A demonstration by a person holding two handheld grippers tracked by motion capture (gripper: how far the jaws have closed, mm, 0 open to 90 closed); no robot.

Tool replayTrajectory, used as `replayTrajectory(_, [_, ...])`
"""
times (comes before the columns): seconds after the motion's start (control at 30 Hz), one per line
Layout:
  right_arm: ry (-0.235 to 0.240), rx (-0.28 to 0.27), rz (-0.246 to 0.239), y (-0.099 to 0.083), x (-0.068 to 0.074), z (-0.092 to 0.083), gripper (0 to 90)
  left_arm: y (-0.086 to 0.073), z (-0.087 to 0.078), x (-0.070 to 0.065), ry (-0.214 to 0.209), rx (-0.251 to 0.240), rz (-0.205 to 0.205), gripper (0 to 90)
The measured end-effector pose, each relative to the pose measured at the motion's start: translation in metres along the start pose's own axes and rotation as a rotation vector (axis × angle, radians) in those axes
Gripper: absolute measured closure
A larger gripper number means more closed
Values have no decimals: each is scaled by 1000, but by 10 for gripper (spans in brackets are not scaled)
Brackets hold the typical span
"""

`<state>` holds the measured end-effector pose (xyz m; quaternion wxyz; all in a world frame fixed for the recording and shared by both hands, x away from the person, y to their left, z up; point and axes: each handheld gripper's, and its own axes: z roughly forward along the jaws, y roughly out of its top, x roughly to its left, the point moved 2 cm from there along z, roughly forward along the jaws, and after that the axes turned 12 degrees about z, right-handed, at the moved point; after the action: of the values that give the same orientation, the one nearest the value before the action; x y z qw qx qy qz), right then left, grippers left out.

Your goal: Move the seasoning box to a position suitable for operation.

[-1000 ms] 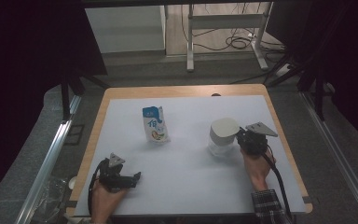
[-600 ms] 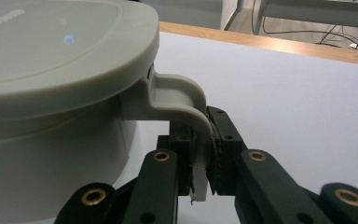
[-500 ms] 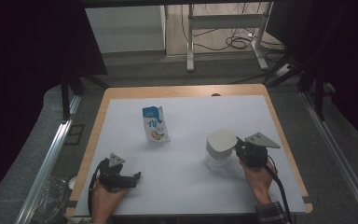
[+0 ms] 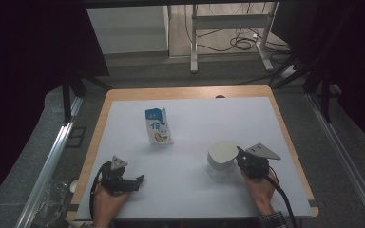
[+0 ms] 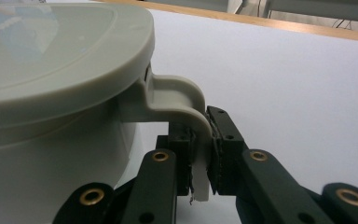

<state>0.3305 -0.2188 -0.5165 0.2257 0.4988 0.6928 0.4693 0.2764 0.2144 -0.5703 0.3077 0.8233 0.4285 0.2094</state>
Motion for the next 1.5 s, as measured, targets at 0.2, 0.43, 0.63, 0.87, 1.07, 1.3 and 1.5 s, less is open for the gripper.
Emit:
replayTrajectory(0.2, [19,4,5,-2,-2,-2,788,0,0,0,0,0,0,4])
replayTrajectory(0.43, [62,10,12,-2,-6,-5,741,0,0,0,0,0,0,4])
replayTrajectory(0.63, [81,50,-2,-2,-8,-11,710,0,0,0,0,0,0,3])
replayTrajectory(0.87, [123,76,19,0,-13,-24,713,0,0,0,0,0,0,3])
replayTrajectory(1.07, [165,103,20,4,-14,-35,758,0,0,0,1,0,0,3])
replayTrajectory(1.3, [197,141,8,9,-12,-42,850,0,0,0,1,-1,0,3])
replayTrajectory(1.5, [212,164,3,17,-12,-47,893,0,0,0,0,-1,-1,3])
